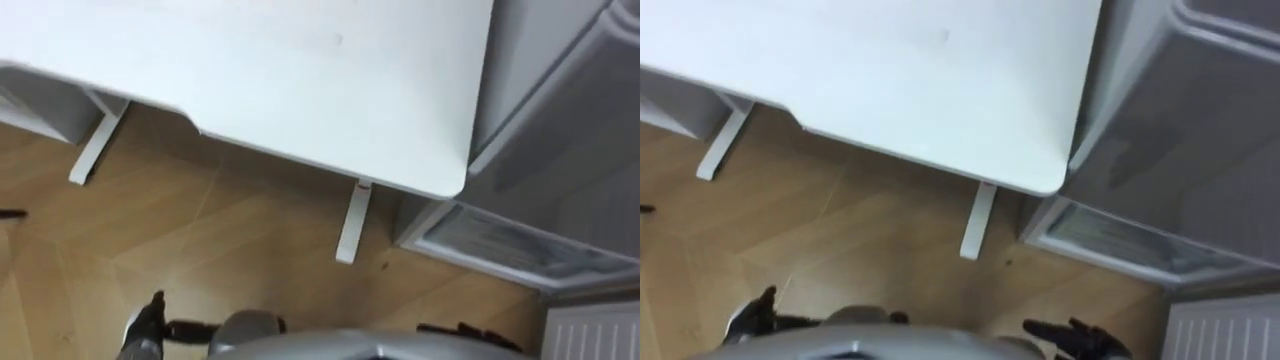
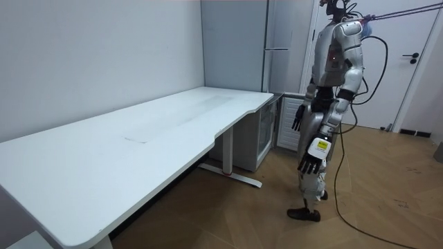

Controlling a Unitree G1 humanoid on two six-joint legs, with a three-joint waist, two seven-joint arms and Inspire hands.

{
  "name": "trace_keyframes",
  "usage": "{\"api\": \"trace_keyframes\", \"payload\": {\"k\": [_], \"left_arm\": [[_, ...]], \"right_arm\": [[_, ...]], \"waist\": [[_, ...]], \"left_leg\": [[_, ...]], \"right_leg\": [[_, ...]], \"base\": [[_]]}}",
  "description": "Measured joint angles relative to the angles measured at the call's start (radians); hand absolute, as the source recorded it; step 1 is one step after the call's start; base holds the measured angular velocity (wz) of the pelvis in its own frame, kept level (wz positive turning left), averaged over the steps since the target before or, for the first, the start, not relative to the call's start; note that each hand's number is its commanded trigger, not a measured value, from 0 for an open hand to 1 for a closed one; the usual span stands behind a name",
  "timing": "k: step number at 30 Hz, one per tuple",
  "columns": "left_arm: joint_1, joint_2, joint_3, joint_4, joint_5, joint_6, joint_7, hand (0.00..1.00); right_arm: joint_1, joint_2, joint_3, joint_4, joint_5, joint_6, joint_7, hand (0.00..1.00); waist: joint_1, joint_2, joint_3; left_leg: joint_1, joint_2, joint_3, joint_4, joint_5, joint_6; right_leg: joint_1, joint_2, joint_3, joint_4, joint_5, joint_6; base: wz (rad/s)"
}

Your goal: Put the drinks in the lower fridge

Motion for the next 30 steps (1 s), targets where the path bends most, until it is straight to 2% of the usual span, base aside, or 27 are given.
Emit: {"api": "trace_keyframes", "payload": {"k": [3,8,10,15,20,28,30], "left_arm": [[0.0,-0.003,0.002,0.015,0.0,0.0,0.005,0.0],[0.009,-0.007,0.024,0.015,0.001,0.0,0.005,0.0],[0.009,-0.013,0.055,0.023,0.001,0.001,0.005,0.0],[0.011,-0.021,0.149,0.051,0.001,0.015,0.001,0.0],[0.011,-0.029,0.17,0.054,0.001,0.023,0.001,0.0],[0.01,-0.035,0.167,0.057,0.017,0.024,-0.004,0.0],[0.009,-0.038,0.165,0.056,0.054,0.029,-0.009,0.0]], "right_arm": [[0.016,0.008,-0.003,-0.011,-0.022,0.001,-0.001,0.0],[0.045,0.013,-0.059,-0.038,-0.028,0.002,-0.012,0.0],[0.051,0.013,-0.09,-0.035,-0.028,0.003,-0.011,0.0],[0.102,0.014,-0.191,-0.019,-0.024,0.009,-0.012,0.0],[0.106,0.021,-0.23,0.006,-0.014,0.019,-0.014,0.0],[0.079,0.024,-0.256,0.016,-0.026,0.025,-0.014,0.0],[0.079,0.027,-0.256,-0.001,-0.026,0.025,-0.023,0.0]], "waist": [[-0.004,0.003,0.0007],[-0.013,0.005,0.002],[-0.029,0.007,0.0022],[-0.035,0.014,-0.0024],[-0.043,0.012,-0.0033],[-0.064,0.016,-0.0061],[-0.066,0.017,-0.0062]], "left_leg": [[0.031,0.002,0.025,-0.019,-0.001,0.001],[0.055,0.004,0.028,-0.037,-0.003,0.004],[0.061,0.008,0.026,-0.039,-0.003,0.005],[0.091,0.011,0.041,-0.049,-0.003,0.005],[0.106,0.011,0.052,-0.048,-0.003,0.005],[0.117,0.011,0.055,-0.048,-0.003,0.005],[0.119,0.011,0.055,-0.05,-0.003,0.004]], "right_leg": [[0.012,0.002,0.029,-0.014,0.013,0.003],[0.013,0.007,0.071,-0.016,0.027,0.002],[0.026,0.016,0.078,-0.038,0.041,0.001],[0.045,0.024,0.118,-0.05,0.047,-0.003],[0.054,0.027,0.15,-0.064,0.046,-0.003],[0.065,0.032,0.165,-0.077,0.047,-0.004],[0.066,0.032,0.174,-0.077,0.047,-0.004]], "base": [[-0.31],[-0.23],[-0.13],[-0.12],[-0.09],[-0.02],[-0.05]]}}
